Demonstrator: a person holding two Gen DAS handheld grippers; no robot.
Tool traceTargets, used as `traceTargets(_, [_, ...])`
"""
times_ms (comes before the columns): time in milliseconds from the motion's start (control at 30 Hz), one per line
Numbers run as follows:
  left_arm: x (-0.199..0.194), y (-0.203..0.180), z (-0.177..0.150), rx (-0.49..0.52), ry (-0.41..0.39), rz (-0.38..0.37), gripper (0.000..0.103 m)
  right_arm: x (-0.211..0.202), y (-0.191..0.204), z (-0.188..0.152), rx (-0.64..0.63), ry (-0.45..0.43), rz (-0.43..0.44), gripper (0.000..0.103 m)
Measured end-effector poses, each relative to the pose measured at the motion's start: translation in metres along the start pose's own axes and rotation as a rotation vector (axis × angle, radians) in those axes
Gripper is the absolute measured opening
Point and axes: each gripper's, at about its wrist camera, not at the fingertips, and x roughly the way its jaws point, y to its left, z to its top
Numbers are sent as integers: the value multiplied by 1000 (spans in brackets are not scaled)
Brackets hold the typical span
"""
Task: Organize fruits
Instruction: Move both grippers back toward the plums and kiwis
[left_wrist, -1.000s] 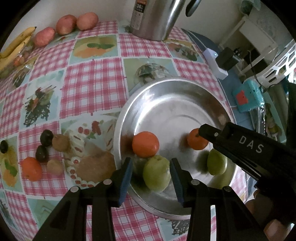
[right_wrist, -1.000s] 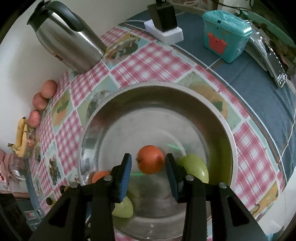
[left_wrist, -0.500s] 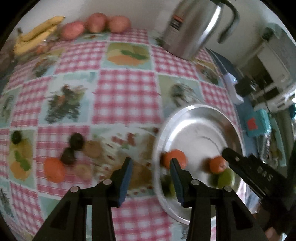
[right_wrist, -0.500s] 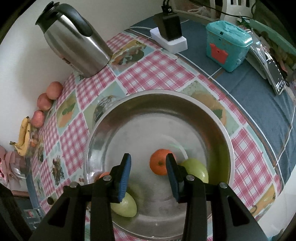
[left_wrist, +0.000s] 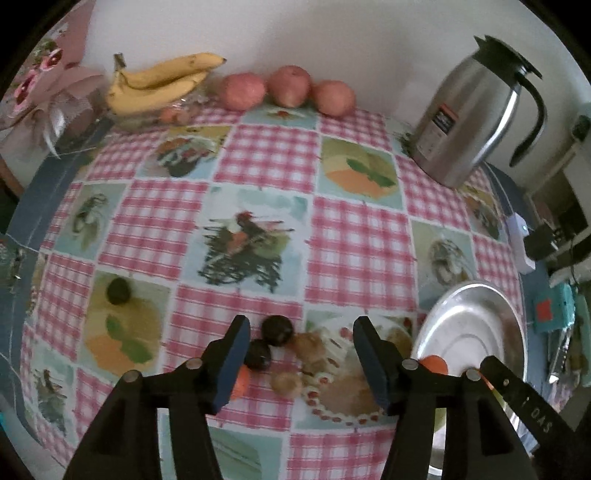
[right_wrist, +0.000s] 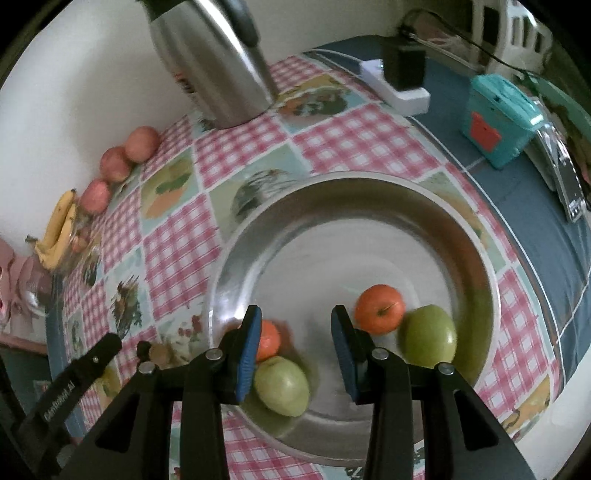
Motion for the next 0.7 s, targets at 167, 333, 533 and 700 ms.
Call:
traceTargets(167, [-10, 9, 4, -11, -36, 27, 66, -4, 12, -3, -45, -12, 1, 40])
traceTargets(333, [-11, 15, 4, -23, -37, 35, 69, -4, 19, -4, -70, -16, -3, 40])
traceTargets(533, [-4, 14, 3, -15, -10, 59, 85, 1, 25, -3, -111, -13, -59, 62])
traceTargets(700, [-1, 14, 2, -1, -17, 88, 101, 4, 30, -5, -153, -18, -89, 76])
